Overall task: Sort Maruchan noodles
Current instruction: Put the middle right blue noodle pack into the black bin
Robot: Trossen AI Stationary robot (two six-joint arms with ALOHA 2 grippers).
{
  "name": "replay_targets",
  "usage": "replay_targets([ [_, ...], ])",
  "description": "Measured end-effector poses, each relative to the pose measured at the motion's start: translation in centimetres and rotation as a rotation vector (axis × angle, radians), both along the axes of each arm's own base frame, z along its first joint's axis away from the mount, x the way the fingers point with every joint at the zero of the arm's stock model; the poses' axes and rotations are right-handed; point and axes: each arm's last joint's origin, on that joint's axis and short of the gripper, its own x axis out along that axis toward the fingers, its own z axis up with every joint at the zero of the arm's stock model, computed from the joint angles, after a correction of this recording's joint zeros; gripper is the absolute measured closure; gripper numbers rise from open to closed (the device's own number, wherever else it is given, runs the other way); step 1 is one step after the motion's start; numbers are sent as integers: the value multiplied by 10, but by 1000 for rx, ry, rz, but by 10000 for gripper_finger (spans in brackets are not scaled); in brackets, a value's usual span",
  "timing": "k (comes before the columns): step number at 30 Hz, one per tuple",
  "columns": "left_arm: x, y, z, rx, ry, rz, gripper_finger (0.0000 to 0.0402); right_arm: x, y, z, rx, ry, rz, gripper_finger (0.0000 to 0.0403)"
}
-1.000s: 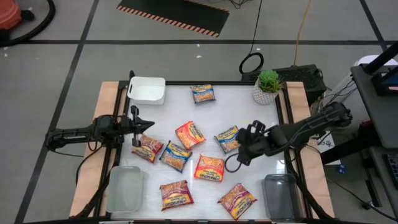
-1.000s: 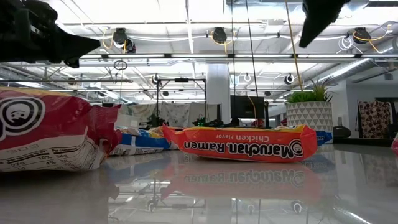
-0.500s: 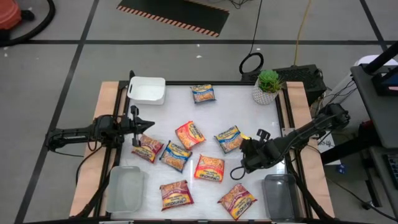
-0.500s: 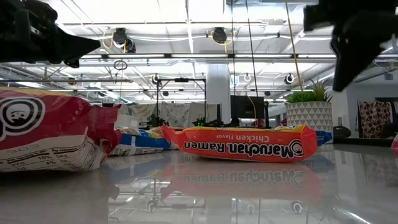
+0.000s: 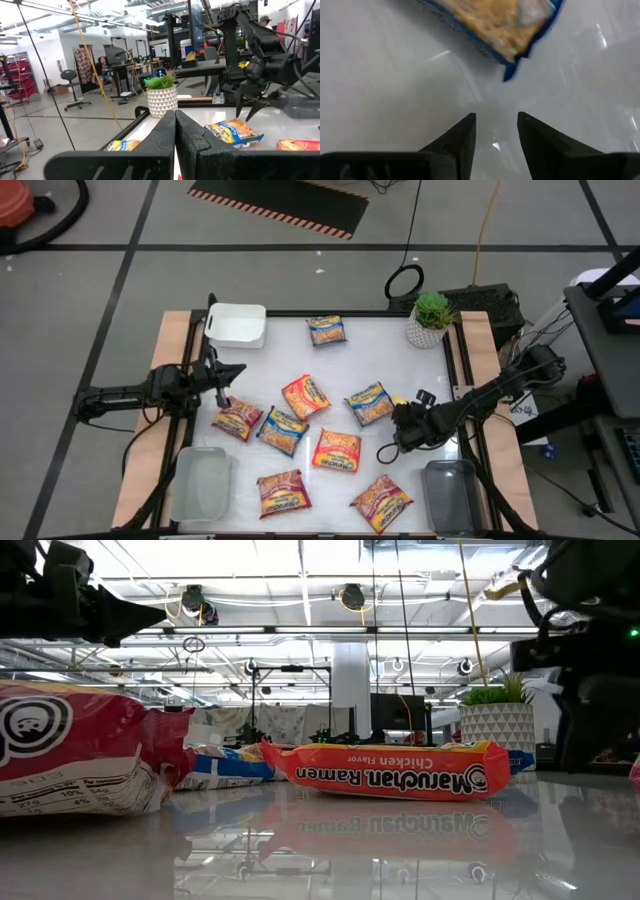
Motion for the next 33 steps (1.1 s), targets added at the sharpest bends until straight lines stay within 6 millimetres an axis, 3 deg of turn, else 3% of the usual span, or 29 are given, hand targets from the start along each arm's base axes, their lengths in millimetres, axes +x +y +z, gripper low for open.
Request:
replay_targets([
  [12,0,0,0,1,1,1,398,7,-12,-12,24,-70,18,260],
  [26,0,0,0,1,2,2,398,9,-22,-13,-78,-74,26,260],
  [33,2,0,-2,-1,23,3,398,10,-22,-13,-69,-86,27,241],
])
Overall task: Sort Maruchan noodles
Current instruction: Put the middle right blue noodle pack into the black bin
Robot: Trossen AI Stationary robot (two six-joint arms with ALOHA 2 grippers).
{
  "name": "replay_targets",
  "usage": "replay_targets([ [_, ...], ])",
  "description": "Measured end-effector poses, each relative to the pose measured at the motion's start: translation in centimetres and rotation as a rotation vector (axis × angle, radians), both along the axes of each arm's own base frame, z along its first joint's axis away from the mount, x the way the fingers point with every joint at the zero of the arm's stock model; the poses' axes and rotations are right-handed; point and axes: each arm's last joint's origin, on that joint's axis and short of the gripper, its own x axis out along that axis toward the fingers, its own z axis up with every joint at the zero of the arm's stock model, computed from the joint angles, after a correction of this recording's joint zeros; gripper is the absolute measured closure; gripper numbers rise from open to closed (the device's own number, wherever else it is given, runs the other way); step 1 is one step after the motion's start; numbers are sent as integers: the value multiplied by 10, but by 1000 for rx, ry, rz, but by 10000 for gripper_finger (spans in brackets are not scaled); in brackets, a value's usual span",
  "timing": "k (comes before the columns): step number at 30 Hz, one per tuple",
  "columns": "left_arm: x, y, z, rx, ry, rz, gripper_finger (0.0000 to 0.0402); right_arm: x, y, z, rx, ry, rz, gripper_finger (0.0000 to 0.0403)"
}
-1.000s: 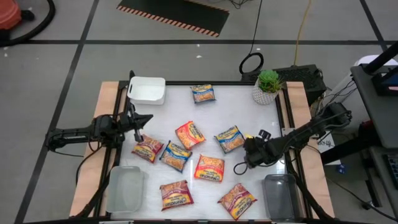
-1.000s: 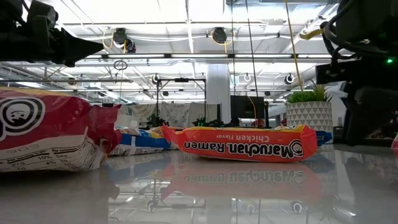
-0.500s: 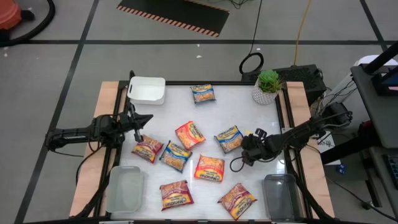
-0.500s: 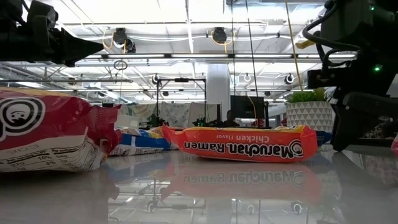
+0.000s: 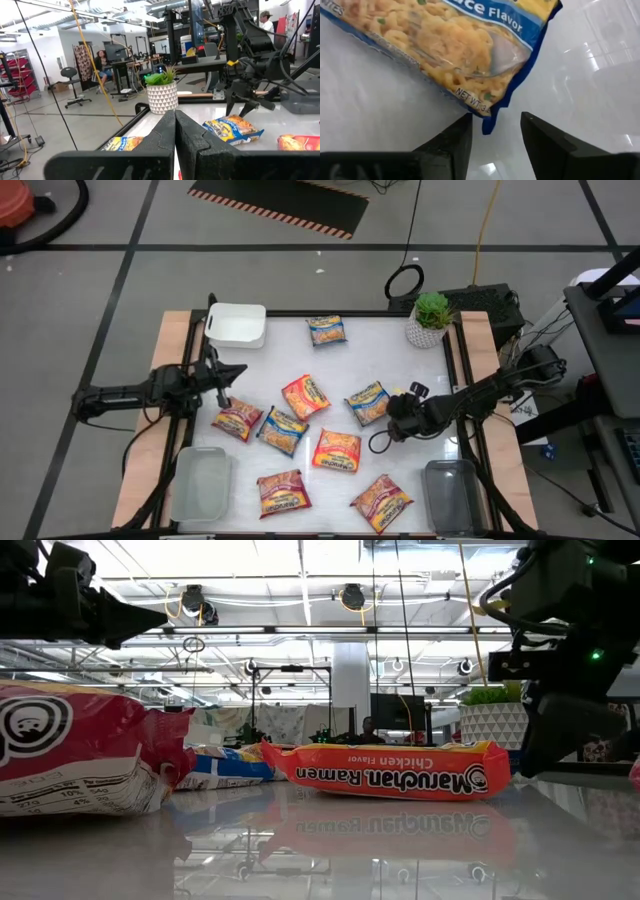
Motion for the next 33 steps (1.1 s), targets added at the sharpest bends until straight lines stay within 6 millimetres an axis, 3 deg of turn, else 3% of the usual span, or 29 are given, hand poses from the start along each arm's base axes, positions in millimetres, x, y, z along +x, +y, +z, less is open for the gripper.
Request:
replay_targets([
  [10,2,1,1,-26,-12,34,398,2,1,0,2,-11,31,271],
  [19,2,1,2,-42,-31,34,398,6,-2,1,-6,-11,70,392],
  [26,1,4,5,-43,-61,115,398,12,-2,3,-64,-32,143,400],
  [33,0,4,7,-44,-78,120,398,23,-3,18,-241,-73,174,402],
])
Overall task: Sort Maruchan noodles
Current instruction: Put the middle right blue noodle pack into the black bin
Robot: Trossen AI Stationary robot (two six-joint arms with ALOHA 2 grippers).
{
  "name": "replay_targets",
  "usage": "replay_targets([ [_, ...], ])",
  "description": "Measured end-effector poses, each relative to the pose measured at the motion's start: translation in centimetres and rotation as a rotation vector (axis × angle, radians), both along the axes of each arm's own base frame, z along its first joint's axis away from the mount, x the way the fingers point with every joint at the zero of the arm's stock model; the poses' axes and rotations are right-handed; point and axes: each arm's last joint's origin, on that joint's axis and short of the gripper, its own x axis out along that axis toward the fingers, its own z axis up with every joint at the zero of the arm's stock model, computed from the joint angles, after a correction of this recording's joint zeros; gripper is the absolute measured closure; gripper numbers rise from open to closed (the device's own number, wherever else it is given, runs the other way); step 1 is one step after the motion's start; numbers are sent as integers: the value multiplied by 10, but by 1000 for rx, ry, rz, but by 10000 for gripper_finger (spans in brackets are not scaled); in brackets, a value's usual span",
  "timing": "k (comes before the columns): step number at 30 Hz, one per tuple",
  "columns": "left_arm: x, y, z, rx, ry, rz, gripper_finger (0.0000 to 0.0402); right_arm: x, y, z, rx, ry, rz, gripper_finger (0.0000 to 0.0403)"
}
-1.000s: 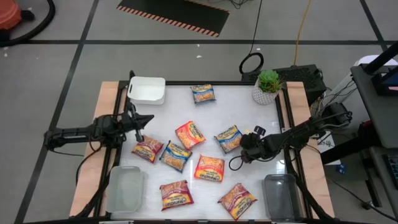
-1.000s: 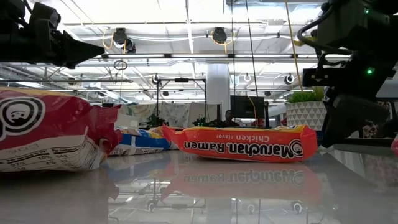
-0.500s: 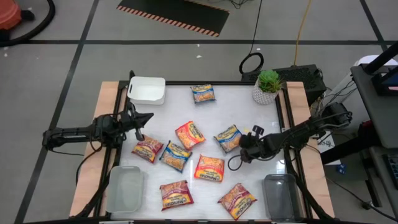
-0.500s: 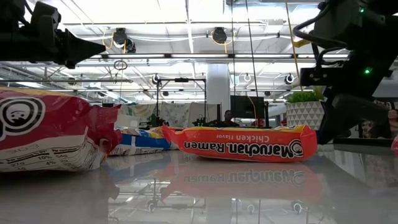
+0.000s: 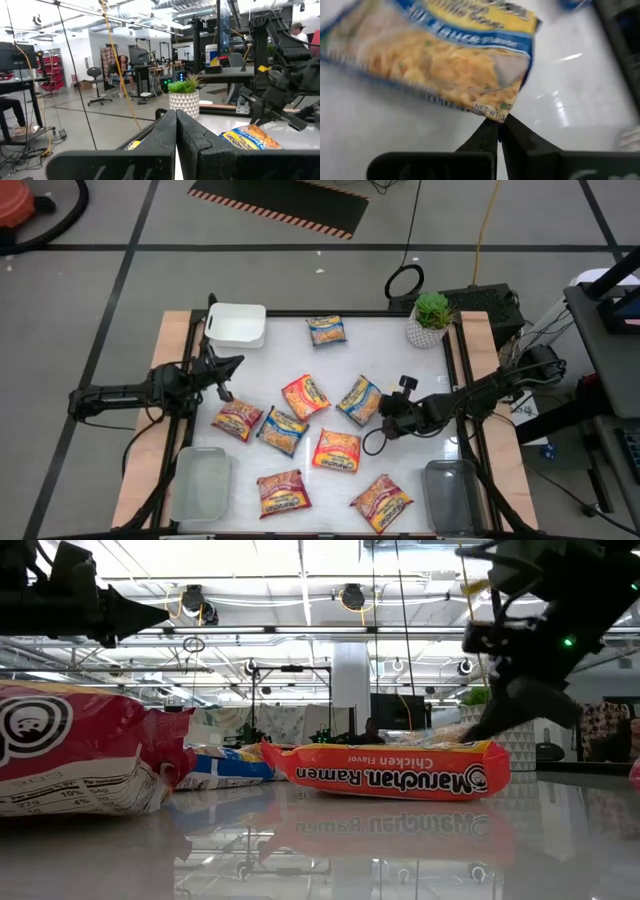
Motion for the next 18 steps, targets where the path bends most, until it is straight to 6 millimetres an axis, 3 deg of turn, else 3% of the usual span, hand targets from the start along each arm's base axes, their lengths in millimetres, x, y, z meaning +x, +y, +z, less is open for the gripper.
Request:
replay_targets([
  [9,0,-2,1,7,-10,-58,390,22,2,31,-273,-79,43,402],
  [18,3,-2,-3,-137,-27,-125,250,41,6,58,-477,-140,74,403],
])
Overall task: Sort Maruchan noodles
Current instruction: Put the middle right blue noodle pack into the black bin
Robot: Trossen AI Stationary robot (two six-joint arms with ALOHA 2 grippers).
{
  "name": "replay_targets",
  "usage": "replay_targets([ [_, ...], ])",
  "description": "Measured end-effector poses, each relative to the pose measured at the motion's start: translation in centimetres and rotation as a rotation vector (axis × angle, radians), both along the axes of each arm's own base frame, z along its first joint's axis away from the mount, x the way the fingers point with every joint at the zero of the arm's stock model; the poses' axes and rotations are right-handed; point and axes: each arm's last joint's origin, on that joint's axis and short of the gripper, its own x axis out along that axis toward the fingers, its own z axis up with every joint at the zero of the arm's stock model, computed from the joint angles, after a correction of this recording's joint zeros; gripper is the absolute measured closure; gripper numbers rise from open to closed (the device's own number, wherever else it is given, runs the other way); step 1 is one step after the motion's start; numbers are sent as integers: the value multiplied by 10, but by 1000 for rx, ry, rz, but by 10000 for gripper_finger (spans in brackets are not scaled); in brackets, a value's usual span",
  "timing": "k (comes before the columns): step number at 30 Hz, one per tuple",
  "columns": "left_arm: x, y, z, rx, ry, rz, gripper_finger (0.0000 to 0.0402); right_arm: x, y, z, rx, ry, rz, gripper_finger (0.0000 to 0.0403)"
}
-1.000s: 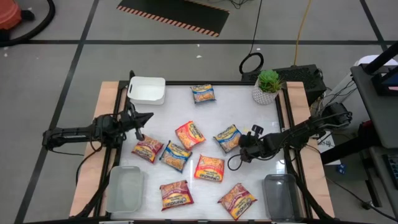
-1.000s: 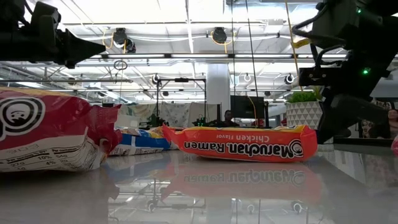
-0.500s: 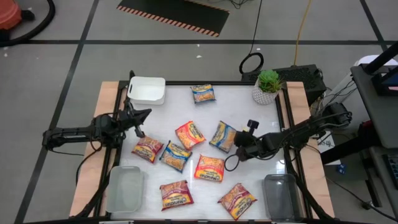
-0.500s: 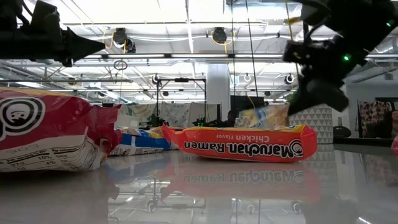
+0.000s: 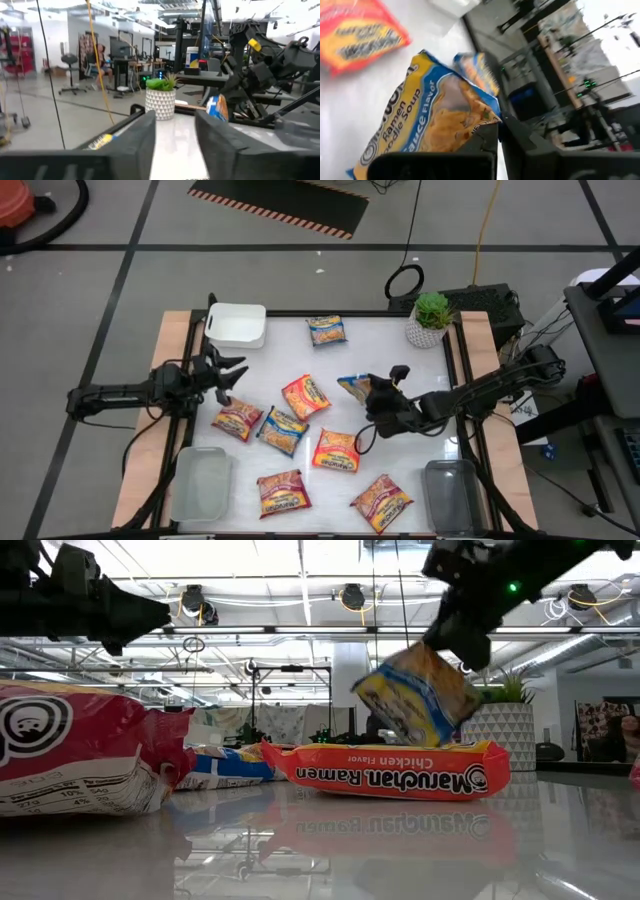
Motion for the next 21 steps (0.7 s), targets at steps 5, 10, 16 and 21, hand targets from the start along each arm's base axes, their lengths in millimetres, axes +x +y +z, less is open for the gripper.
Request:
replay_targets([
  [5,5,0,-5,-74,30,-13,193,10,3,14,-88,-33,17,403],
  [10,9,-4,-6,-93,46,-62,179,19,5,27,-128,-93,50,403],
  [16,15,-16,-3,-39,31,-156,178,26,7,50,-193,-205,31,403],
  [21,20,-26,0,19,15,-219,178,27,10,67,-210,-304,45,403],
])
